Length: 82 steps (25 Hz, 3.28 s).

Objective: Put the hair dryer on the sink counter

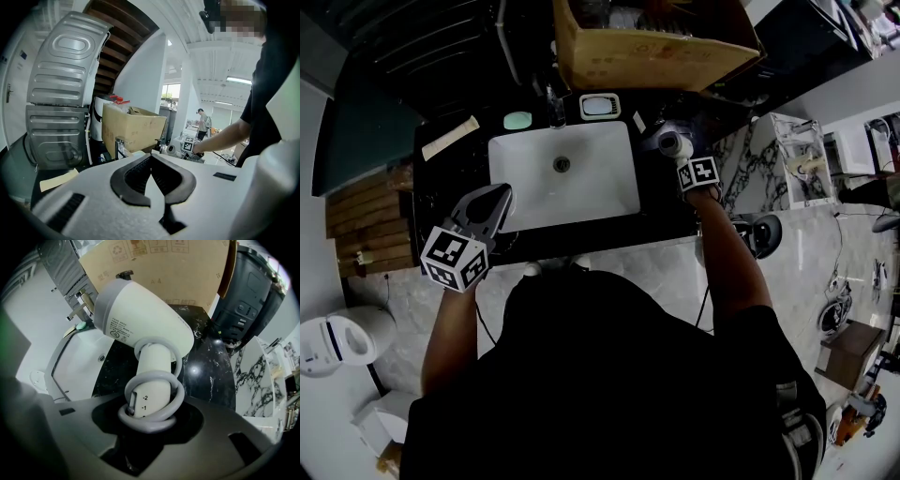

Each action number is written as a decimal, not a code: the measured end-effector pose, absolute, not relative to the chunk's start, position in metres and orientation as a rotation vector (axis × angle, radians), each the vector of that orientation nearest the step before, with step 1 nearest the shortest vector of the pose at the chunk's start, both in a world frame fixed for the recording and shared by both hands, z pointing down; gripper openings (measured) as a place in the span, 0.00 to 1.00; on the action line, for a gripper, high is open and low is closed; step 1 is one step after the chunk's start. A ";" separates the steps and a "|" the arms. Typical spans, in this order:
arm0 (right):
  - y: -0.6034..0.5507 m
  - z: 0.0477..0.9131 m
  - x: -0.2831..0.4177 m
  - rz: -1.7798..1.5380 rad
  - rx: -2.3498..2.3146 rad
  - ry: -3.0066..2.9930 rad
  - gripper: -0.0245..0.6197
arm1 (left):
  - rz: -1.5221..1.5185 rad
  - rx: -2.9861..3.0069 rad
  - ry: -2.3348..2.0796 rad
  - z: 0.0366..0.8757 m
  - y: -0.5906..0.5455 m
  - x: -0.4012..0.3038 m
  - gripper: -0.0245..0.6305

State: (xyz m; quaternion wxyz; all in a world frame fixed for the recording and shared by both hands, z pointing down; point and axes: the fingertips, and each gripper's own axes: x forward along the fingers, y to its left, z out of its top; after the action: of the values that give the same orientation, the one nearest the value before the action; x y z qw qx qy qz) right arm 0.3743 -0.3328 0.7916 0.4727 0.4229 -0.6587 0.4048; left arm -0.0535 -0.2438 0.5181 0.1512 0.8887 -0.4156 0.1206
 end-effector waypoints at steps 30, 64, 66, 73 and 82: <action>-0.332 0.790 0.366 1.077 1.071 -1.660 0.47 | 0.347 2.552 -1.156 0.521 -0.251 -0.069 0.06; -0.313 0.750 0.386 0.951 1.250 -1.661 0.51 | 0.342 2.623 -1.095 0.508 -0.221 -0.068 0.06; -0.311 0.742 0.388 0.940 1.270 -1.671 0.51 | 0.341 2.630 -1.087 0.507 -0.218 -0.067 0.06; -0.304 0.715 0.380 0.914 1.319 -1.720 0.51 | 0.326 2.664 -1.062 0.498 -0.212 -0.067 0.06; -0.298 0.674 0.364 0.856 1.443 -1.850 0.50 | 0.322 2.698 -1.023 0.492 -0.204 -0.073 0.06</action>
State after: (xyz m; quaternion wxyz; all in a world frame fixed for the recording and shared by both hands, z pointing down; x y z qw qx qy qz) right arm 0.3641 -0.2980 0.6740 0.3165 0.5483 -0.7026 0.3250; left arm -0.0730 -0.2038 0.4920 0.1189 0.9226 -0.3500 0.1100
